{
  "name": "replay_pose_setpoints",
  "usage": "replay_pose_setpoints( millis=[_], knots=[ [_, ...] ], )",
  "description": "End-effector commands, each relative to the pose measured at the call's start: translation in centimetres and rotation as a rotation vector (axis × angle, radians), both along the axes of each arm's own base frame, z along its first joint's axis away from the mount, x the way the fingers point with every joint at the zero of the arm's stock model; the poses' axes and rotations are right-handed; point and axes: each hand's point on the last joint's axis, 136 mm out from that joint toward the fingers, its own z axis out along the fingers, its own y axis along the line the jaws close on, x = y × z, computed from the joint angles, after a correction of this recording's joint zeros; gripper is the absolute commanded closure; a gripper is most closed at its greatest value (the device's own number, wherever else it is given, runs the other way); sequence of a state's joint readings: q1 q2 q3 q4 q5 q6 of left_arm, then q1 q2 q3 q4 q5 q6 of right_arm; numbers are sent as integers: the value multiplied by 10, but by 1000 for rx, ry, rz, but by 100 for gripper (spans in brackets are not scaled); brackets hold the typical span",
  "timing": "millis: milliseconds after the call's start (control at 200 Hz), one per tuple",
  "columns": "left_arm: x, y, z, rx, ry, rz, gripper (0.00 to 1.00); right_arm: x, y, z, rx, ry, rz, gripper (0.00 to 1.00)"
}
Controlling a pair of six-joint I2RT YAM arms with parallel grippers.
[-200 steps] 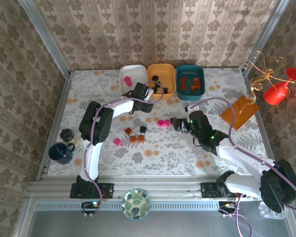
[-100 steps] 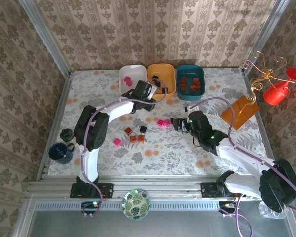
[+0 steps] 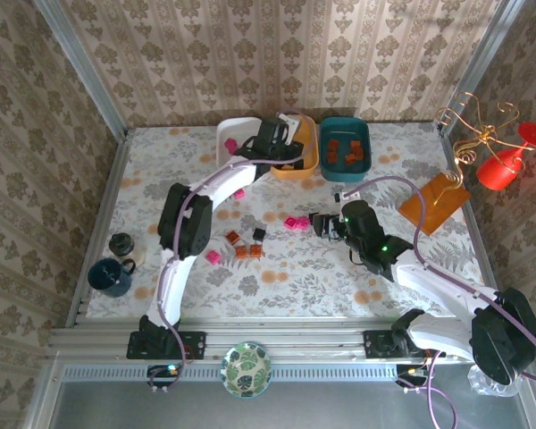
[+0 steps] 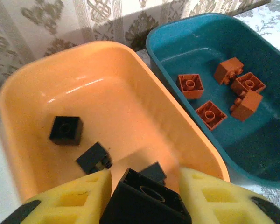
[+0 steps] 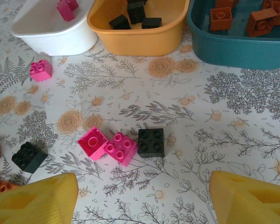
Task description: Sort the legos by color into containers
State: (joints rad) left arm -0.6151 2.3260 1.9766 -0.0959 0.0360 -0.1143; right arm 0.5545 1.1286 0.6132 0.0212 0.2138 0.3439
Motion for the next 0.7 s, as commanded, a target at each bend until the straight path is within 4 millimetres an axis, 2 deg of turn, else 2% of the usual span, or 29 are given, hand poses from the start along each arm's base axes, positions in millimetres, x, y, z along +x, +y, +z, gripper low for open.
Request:
replay_pose_setpoints(
  millis=[0,55,145,265,380,405,420,440,570,695],
  knots=[
    [18,-12,-6,-61,46,5,60,3,-4,8,6,-41,-26,24],
    [25,-16,-4,-68,49,-1,55,3,-5,8,4,-41,-28,24],
    [29,-16,5,-73,62,-11,42,3,-5,6,-1,-36,-28,24],
    [15,-2,22,-66,80,-17,30,4,-2,3,3,-22,-22,24],
    [-22,19,33,-69,106,-22,27,5,-1,-4,-13,9,-24,24],
    [-32,25,24,-67,121,-19,26,6,-1,-5,-20,17,-26,24],
    [-37,29,33,-82,108,-15,26,7,-1,-8,-26,27,-28,24],
    [-45,34,33,-95,106,-11,26,8,-1,-10,-32,34,-29,24],
    [-99,70,23,-187,121,6,24,14,3,-30,-68,109,-36,24],
    [-142,97,10,-230,153,24,24,19,7,-49,-103,177,-40,26]
  ],
)
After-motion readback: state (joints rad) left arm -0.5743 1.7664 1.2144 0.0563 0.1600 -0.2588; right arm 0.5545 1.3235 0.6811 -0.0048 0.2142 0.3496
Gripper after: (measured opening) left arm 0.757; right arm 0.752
